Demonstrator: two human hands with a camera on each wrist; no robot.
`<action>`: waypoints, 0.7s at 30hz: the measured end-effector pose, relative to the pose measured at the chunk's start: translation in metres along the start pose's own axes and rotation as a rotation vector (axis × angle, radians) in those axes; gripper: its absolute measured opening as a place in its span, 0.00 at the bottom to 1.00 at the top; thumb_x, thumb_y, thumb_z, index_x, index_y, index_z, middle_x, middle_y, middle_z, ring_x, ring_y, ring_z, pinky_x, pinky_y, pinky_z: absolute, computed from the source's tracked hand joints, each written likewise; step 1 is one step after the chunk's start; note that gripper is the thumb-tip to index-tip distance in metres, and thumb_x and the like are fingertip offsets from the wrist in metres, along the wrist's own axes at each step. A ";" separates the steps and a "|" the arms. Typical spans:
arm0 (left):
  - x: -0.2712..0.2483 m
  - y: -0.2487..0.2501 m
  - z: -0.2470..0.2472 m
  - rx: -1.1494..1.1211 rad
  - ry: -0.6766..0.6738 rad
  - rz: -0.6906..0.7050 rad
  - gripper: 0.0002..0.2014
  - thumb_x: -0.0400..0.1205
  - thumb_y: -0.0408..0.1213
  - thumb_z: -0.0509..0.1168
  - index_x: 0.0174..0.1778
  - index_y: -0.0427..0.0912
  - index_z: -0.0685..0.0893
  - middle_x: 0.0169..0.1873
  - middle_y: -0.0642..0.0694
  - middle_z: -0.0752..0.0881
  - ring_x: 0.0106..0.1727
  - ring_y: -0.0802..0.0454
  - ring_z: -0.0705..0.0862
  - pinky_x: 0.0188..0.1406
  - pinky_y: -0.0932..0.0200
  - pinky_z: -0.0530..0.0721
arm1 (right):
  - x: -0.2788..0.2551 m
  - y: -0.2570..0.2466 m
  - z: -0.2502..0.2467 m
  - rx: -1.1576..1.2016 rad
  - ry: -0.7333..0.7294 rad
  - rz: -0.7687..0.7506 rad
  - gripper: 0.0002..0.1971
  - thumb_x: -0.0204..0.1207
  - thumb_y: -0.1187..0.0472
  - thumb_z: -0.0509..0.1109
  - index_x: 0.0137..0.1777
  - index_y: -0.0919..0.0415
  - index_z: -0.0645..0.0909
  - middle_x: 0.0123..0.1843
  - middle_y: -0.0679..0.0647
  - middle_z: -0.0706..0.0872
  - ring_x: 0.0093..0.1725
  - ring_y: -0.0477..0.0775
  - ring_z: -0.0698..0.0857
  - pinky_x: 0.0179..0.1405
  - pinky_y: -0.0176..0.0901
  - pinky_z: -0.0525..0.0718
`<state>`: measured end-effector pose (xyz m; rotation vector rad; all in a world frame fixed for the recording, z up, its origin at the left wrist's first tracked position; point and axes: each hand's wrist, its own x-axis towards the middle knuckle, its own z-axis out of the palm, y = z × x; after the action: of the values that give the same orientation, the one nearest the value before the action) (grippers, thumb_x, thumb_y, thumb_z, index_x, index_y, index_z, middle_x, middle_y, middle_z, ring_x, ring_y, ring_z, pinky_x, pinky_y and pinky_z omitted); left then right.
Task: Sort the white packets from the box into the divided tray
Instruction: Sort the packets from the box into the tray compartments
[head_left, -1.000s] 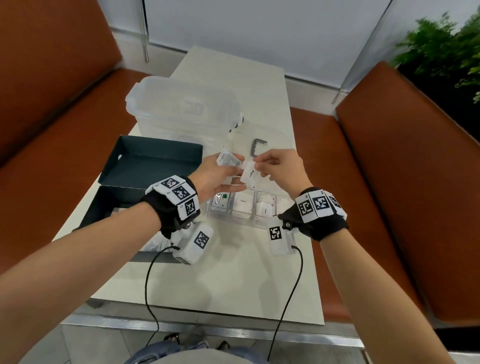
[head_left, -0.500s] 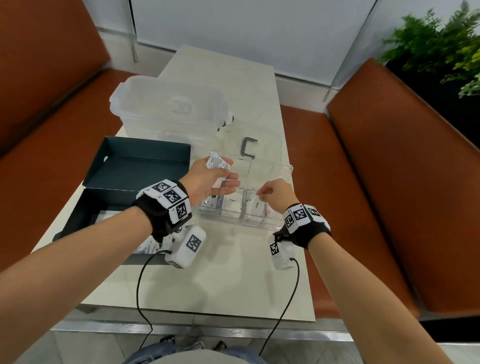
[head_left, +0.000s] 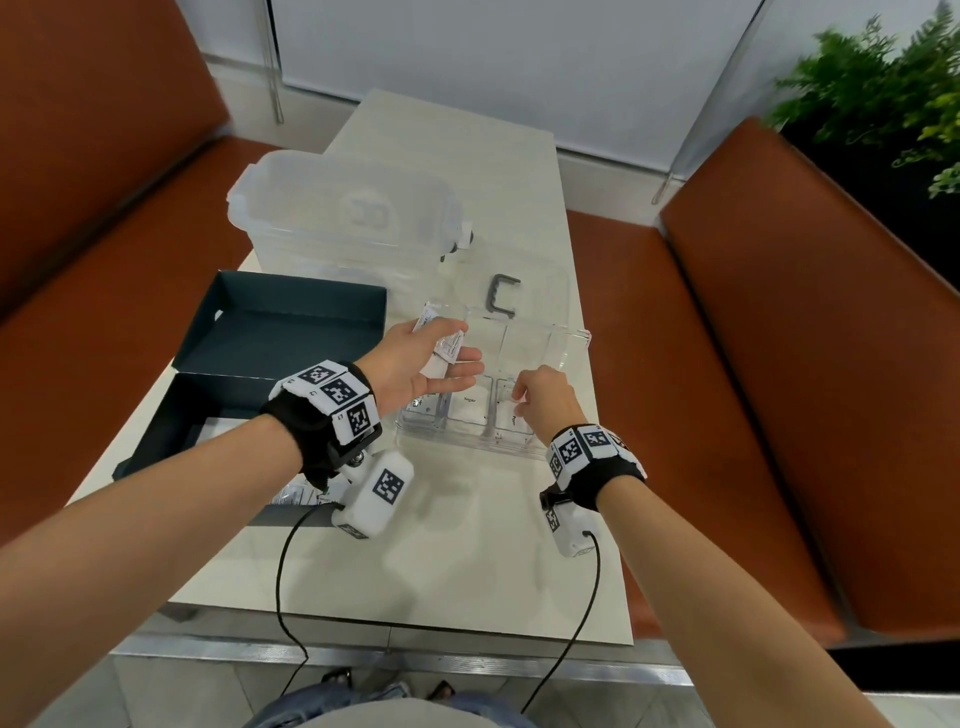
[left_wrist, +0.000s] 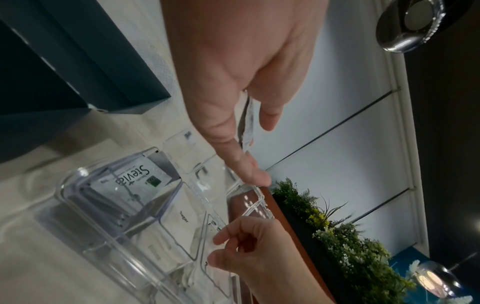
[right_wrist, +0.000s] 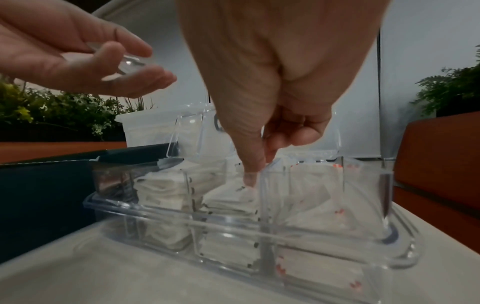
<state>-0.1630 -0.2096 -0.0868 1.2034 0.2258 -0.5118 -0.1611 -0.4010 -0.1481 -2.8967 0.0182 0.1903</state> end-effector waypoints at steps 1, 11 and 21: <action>-0.001 0.001 0.000 -0.028 -0.013 -0.021 0.14 0.87 0.37 0.59 0.67 0.35 0.78 0.56 0.29 0.87 0.48 0.40 0.90 0.42 0.51 0.91 | -0.001 0.000 -0.001 -0.003 0.028 -0.011 0.06 0.78 0.69 0.66 0.51 0.63 0.84 0.55 0.60 0.81 0.53 0.63 0.83 0.58 0.53 0.80; -0.006 0.004 0.010 -0.030 -0.179 -0.078 0.18 0.89 0.43 0.57 0.68 0.34 0.79 0.56 0.35 0.84 0.53 0.42 0.86 0.52 0.44 0.89 | -0.024 -0.048 -0.044 0.431 0.288 -0.395 0.19 0.71 0.59 0.76 0.63 0.57 0.83 0.50 0.48 0.82 0.40 0.37 0.76 0.41 0.18 0.71; -0.005 -0.001 0.013 0.260 -0.139 -0.005 0.21 0.83 0.52 0.64 0.63 0.40 0.83 0.50 0.40 0.89 0.33 0.56 0.86 0.37 0.61 0.88 | -0.023 -0.038 -0.053 0.685 0.358 -0.137 0.05 0.78 0.62 0.69 0.45 0.57 0.86 0.36 0.48 0.88 0.37 0.47 0.86 0.37 0.35 0.81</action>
<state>-0.1689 -0.2202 -0.0808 1.4128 0.0439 -0.6410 -0.1759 -0.3764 -0.0852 -2.2004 -0.0450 -0.3044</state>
